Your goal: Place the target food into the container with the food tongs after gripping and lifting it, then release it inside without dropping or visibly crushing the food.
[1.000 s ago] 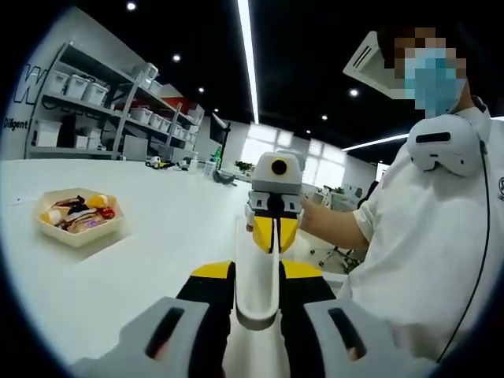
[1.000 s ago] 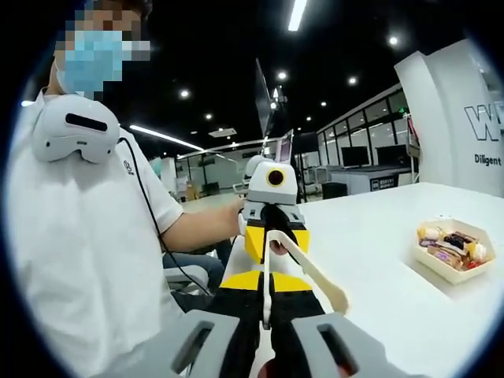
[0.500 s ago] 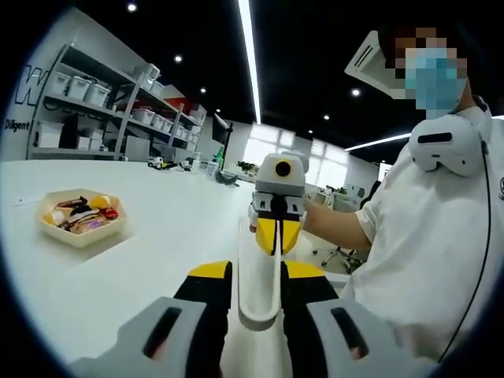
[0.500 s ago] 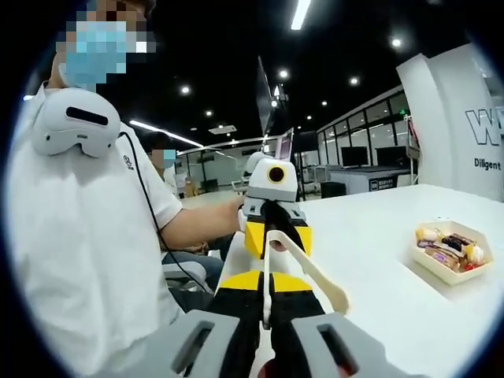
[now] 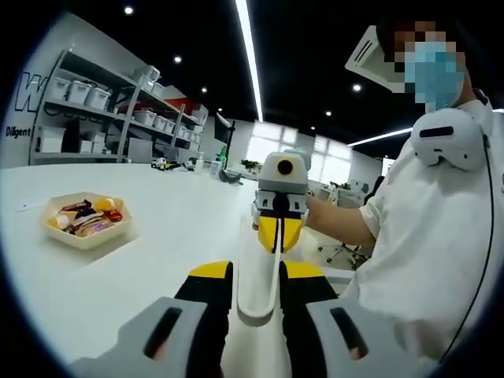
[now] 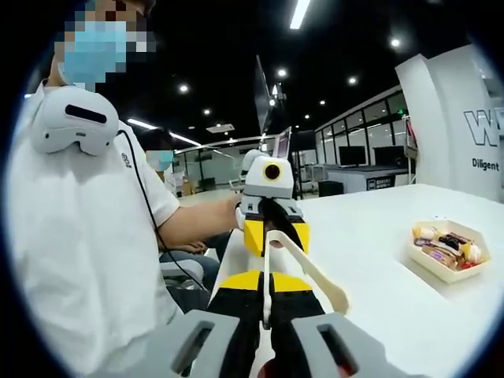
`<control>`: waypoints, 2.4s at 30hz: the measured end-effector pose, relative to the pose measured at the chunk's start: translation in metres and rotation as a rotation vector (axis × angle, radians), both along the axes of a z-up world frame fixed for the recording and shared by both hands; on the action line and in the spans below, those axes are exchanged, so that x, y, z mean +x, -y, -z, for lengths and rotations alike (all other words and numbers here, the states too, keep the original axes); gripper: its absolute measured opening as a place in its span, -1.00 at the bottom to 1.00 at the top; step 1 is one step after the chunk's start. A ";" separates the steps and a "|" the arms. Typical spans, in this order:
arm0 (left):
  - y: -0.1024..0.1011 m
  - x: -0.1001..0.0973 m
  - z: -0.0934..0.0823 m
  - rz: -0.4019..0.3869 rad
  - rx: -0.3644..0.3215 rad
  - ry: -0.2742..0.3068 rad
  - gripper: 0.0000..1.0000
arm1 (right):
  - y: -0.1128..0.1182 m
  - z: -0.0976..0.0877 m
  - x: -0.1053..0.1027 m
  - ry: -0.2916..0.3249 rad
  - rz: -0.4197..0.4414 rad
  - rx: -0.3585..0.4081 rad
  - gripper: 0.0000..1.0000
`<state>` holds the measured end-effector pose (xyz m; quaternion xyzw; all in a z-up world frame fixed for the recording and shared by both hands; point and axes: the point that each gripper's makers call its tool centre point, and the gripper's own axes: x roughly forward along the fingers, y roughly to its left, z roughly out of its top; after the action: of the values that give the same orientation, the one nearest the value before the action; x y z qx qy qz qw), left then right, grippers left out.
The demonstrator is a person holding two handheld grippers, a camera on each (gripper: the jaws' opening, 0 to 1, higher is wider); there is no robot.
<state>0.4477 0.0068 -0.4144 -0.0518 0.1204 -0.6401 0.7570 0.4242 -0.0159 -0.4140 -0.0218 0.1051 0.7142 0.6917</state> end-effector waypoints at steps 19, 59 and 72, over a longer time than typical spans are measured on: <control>-0.001 0.000 0.002 -0.005 0.036 0.053 -0.61 | -0.001 0.003 0.002 0.023 0.004 -0.014 -1.00; 0.000 0.005 0.013 0.003 0.077 0.094 -0.62 | 0.000 0.013 0.008 0.114 -0.010 -0.043 -1.00; 0.001 0.010 0.017 -0.001 0.091 0.108 -0.62 | 0.001 0.018 0.013 0.131 -0.009 -0.056 -1.00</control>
<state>0.4575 0.0054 -0.4318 0.0172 0.1081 -0.6354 0.7644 0.4370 -0.0171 -0.4321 -0.0884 0.0793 0.7112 0.6929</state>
